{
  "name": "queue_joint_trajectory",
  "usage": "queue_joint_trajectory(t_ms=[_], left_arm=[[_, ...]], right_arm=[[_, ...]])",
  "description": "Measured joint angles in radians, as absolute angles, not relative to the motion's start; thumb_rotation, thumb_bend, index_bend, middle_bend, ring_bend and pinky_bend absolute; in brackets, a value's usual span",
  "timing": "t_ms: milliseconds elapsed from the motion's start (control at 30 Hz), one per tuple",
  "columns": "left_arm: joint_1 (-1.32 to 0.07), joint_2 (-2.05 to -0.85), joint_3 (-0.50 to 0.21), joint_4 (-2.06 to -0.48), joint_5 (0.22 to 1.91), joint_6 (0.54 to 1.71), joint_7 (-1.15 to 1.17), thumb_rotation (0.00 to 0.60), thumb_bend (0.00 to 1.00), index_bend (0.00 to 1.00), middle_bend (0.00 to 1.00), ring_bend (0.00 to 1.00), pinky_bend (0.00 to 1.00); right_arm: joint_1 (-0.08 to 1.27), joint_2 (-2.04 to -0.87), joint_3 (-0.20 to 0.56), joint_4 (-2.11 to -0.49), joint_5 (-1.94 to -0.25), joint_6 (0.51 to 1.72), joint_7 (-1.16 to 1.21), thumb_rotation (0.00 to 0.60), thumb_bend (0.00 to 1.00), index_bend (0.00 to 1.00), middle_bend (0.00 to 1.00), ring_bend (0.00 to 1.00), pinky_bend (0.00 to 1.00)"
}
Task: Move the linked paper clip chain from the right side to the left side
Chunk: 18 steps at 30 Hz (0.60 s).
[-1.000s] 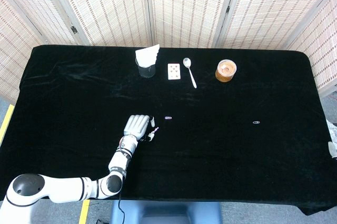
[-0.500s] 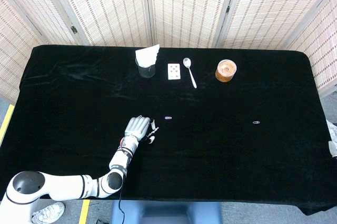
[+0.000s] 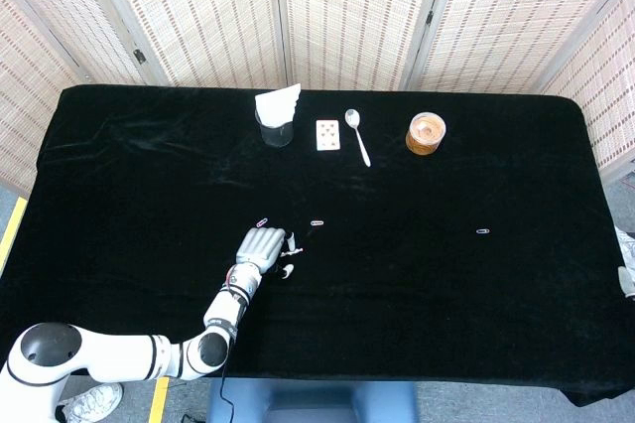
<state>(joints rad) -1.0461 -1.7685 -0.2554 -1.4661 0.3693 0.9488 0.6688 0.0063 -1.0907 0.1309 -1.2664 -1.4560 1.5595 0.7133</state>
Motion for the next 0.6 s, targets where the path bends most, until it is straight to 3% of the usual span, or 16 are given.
queue_joint_trajectory(t_ms=[600], left_arm=[[-1.041,-1.782,-0.245,-1.415,0.418,0.933,0.621,0.6,0.39,0.5,0.98,1.0,1.0]], right_arm=[[0.014,-1.087,0.13,-1.268,-1.461,1.537,0.715,0.6,0.41,0.01,0.0,0.0,0.0]])
